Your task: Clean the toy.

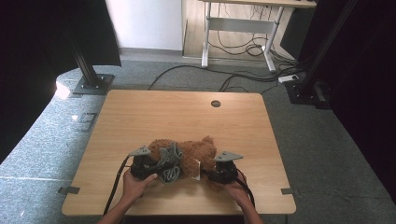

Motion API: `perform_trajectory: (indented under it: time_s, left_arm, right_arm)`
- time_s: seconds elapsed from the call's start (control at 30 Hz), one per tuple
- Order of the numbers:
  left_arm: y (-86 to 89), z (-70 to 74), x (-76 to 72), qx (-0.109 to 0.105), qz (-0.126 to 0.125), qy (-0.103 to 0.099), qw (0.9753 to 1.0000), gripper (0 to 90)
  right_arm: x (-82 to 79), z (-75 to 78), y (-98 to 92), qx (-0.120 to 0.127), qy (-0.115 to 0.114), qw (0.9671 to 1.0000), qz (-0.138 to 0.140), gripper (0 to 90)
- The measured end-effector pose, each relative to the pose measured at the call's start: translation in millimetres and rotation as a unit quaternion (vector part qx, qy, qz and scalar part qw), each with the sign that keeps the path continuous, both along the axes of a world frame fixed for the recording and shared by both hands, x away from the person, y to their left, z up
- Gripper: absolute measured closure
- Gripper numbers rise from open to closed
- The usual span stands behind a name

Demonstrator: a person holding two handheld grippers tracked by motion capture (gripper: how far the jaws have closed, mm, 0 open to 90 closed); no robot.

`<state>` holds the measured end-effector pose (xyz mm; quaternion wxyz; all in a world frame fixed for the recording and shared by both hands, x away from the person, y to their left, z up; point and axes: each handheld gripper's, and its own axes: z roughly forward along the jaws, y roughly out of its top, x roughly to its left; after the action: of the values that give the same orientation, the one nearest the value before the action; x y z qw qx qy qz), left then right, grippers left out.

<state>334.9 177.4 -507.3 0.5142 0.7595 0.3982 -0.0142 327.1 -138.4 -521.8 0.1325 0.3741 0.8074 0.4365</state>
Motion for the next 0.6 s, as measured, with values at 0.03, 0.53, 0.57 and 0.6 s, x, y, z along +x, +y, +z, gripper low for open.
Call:
perform_trajectory:
  time_s: [0.03,0.53,0.57,0.6]
  left_arm:
    - [-1.6,-0.4,4.6,-0.004,0.001,0.004,1.0,75.5]
    - [-8.6,14.1,28.4,-0.048,0.002,0.033,0.9983,74.3]
    - [-6.8,21.1,24.4,-0.059,-0.001,0.027,0.9979,74.2]
    - [-5.8,29.7,21.5,-0.068,-0.005,0.017,0.9975,74.2]
  right_arm:
    - [1.4,-0.1,-0.6,-0.005,-0.007,1.0,-0.004,58.3]
    - [18.1,-4.6,-13.9,-0.014,-0.063,0.9977,-0.019,60.0]
    - [15.7,-5.2,-13.4,-0.018,-0.066,0.9976,-0.014,60.0]
    - [13.7,-6.1,-12.9,-0.022,-0.07,0.9973,-0.009,60.0]
